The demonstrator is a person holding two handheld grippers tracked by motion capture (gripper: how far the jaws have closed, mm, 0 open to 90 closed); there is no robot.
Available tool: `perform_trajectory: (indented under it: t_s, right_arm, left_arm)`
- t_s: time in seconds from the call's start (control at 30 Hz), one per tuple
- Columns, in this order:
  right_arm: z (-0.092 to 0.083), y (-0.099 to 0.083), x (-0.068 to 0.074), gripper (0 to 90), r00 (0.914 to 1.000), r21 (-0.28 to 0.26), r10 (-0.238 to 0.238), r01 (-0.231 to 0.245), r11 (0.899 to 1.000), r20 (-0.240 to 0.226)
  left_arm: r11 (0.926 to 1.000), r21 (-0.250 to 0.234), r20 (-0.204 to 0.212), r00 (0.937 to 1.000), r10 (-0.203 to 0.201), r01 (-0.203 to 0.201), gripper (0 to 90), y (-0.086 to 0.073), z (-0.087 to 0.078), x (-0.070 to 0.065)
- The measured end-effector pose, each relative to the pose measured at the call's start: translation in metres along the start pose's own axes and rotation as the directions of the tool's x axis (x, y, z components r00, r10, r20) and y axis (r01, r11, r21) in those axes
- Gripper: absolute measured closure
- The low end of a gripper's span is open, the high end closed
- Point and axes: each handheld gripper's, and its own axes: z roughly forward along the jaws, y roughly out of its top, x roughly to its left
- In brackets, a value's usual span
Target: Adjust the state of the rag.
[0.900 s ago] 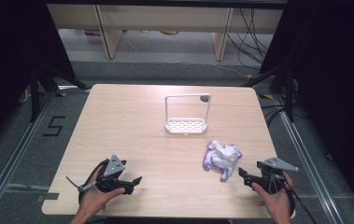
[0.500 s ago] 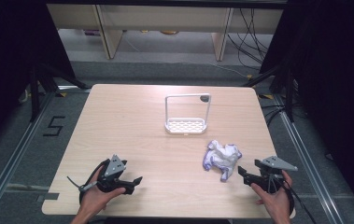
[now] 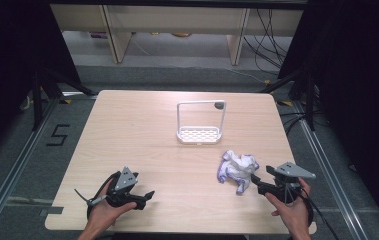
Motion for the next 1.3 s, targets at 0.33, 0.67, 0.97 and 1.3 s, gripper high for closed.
perform_trajectory:
  t_s: [0.33,0.67,0.97,1.3]
  right_arm:
    - [0.010,0.019,0.012,37.7,0.9997,0.043,-0.021,0.022,0.999,-0.014]
    - [0.027,0.035,0.013,39.0,0.9954,0.057,-0.078,0.081,0.995,-0.055]
    - [0.044,0.044,0.014,41.9,0.9921,0.084,-0.111,0.116,0.990,-0.058]
    - [0.061,0.056,0.020,42.7,0.9875,0.131,-0.144,0.151,0.980,-0.064]
  left_arm:
    - [0.9999,0.000,-0.019,0.9997,0.013,-0.013,14.8,0.003,0.001,0.004]
    - [0.9980,-0.023,-0.028,0.9979,-0.059,0.058,14.8,0.003,0.001,0.015]
    - [0.9994,-0.003,-0.033,0.9989,-0.033,0.033,14.9,0.000,-0.001,0.015]
    - [0.9993,-0.003,-0.028,0.9989,-0.037,0.037,15.0,0.000,-0.001,0.012]
